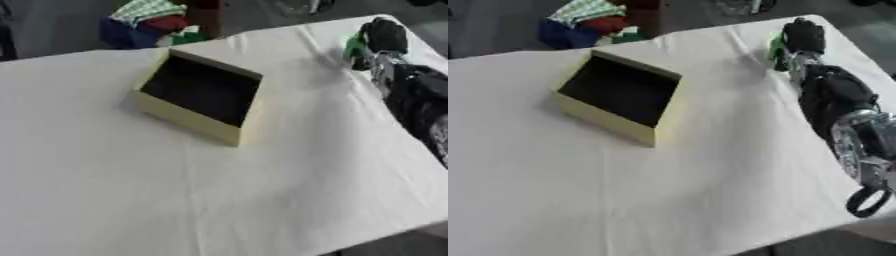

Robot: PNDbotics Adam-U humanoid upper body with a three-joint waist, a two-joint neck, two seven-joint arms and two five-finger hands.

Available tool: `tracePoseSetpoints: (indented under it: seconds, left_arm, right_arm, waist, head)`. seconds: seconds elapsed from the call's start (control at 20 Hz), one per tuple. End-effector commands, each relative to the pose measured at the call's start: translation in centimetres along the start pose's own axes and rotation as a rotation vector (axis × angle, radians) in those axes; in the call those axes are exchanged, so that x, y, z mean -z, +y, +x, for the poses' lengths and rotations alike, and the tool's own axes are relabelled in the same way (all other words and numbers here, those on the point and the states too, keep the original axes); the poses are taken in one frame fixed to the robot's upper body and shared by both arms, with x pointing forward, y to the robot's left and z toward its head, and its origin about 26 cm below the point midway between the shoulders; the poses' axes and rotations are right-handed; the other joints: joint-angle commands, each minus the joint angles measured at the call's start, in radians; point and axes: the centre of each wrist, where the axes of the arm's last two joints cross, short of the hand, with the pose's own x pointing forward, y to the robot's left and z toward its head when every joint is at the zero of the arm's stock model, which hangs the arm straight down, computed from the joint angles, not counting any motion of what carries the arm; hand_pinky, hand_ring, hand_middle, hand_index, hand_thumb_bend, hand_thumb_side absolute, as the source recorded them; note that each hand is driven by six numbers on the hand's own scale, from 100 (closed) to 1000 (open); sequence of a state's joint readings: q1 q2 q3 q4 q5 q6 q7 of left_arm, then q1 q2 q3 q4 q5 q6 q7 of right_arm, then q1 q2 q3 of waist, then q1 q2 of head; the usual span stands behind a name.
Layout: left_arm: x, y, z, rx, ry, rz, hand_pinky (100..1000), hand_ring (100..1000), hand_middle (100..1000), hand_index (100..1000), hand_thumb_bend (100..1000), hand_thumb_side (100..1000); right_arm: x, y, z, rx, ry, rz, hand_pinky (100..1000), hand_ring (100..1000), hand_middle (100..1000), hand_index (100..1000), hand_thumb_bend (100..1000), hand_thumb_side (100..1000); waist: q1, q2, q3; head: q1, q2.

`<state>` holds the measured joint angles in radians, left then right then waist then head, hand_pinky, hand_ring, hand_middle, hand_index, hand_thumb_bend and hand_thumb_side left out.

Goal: Pick up objects on the table and place them in the box.

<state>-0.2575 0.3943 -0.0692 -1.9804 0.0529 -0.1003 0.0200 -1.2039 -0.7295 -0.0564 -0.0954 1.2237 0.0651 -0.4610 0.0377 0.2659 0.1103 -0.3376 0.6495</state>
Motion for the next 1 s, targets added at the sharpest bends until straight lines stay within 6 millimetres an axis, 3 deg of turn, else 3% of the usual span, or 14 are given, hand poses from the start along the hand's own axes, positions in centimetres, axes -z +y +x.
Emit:
tracePoseSetpoints:
  seconds: [0.05,0.55,1.0]
  left_arm:
    - [0.4,0.3,0.8,0.009,-0.033,-0.008,720,532,493,819,100,760]
    - [0.4,0.3,0.7,0.01,-0.032,-0.006,721,533,494,819,100,759]
    - [0.3,0.4,0.7,0.008,-0.028,-0.003,721,534,495,820,100,756]
  right_arm:
    - [0.6,-1.2,-0.5,-0.002,0.012,-0.07,660,708,334,499,100,100]
    - [0.8,-1.4,-1.2,0.003,-0.005,-0.14,647,684,307,474,100,100]
    - [2.1,-4.2,1.2,0.001,-0.11,-0.217,653,666,301,476,100,100]
  waist:
    - [-0.003,-0.015,-0.001]
    - [-0.007,-0.019,-0.006]
    - [-0.011,-0.034,-0.014]
  head:
    - [-0.004,-0.005]
    - [-0.005,0.001]
    - [-0.006,0.006]
